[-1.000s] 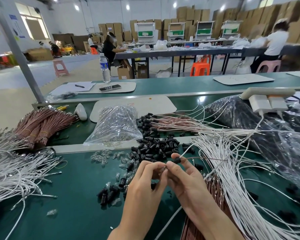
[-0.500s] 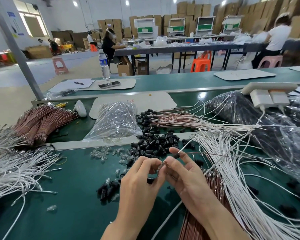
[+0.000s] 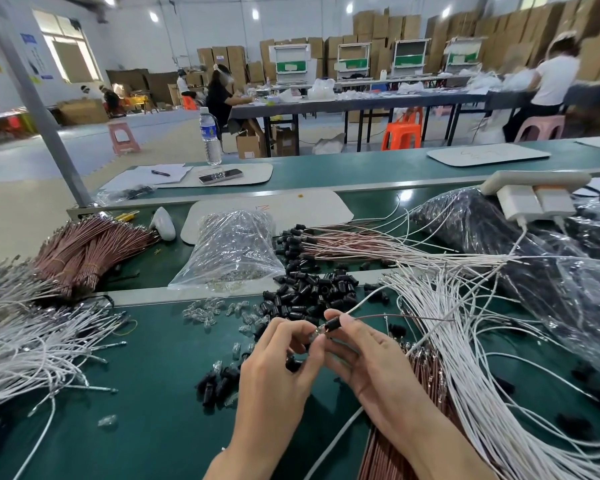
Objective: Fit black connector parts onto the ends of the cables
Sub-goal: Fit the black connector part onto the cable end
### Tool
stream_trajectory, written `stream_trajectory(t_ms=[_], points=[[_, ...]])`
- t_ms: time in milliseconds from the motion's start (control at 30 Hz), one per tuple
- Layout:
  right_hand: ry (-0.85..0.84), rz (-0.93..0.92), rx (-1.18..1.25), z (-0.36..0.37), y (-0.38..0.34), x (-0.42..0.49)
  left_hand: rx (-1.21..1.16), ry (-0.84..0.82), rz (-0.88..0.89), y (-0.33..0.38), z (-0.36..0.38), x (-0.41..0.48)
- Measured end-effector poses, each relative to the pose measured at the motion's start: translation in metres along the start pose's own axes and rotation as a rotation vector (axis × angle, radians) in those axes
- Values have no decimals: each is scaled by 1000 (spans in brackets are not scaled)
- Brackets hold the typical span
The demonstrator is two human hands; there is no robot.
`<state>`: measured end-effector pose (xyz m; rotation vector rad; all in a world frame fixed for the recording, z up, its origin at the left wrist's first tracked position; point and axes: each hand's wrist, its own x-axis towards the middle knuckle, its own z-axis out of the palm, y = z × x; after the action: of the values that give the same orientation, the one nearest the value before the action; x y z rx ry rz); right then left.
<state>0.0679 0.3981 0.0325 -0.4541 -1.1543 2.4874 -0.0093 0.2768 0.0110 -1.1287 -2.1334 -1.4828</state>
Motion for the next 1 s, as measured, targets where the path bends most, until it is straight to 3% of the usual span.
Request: stream_trajectory(t_ms=[1000], points=[[30,-52,-43,1,1,-2,47,-49,16,5,-2,-1]])
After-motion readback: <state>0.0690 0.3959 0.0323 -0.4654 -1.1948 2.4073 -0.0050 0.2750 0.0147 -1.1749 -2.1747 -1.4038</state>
